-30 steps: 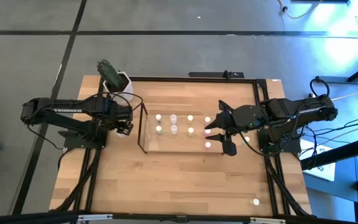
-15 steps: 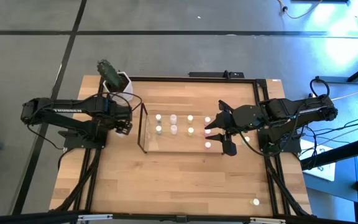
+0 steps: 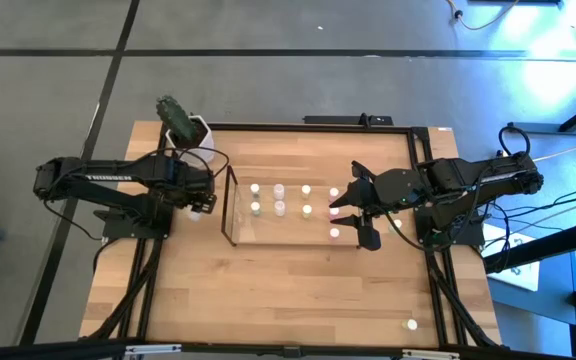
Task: Pick and place medicine bottles onto shelf by color
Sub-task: Put the white pill bottle aligned with the other white pill bottles on the shelf
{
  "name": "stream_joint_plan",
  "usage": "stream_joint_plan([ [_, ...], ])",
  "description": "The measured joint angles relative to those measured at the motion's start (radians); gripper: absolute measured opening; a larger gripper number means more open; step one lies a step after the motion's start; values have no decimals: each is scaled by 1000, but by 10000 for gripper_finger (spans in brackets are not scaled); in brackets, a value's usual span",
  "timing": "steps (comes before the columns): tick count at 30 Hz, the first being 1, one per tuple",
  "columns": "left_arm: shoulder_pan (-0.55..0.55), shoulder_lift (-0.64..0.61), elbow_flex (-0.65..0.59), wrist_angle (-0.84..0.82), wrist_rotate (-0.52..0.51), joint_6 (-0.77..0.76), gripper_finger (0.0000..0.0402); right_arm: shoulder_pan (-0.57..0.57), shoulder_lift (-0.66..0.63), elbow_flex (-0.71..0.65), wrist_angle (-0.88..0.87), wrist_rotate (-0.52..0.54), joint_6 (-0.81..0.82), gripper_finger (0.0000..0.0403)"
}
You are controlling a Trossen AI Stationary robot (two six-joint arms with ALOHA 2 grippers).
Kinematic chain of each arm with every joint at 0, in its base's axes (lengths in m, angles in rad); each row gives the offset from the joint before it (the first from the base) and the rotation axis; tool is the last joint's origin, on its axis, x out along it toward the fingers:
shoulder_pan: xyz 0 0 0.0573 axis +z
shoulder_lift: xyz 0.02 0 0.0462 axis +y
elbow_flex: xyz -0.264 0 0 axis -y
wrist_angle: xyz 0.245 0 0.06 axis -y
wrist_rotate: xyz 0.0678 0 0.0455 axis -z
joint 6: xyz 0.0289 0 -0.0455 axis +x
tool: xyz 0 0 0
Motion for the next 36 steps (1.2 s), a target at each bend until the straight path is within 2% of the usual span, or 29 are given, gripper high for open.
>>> stream_joint_plan([
  [4,0,0,0,4,-24,-43,231,0,0,0,0,0,0,178],
  [10,0,0,-1,4,-26,-106,295,0,0,0,0,0,0,178],
  [14,0,0,-41,10,-24,-151,318,0,0,0,0,0,0,178],
  [29,0,1,-207,214,-36,-197,322,0,0,0,0,0,0,178],
  [36,0,2,-239,251,-37,-190,318,0,0,0,0,0,0,178],
])
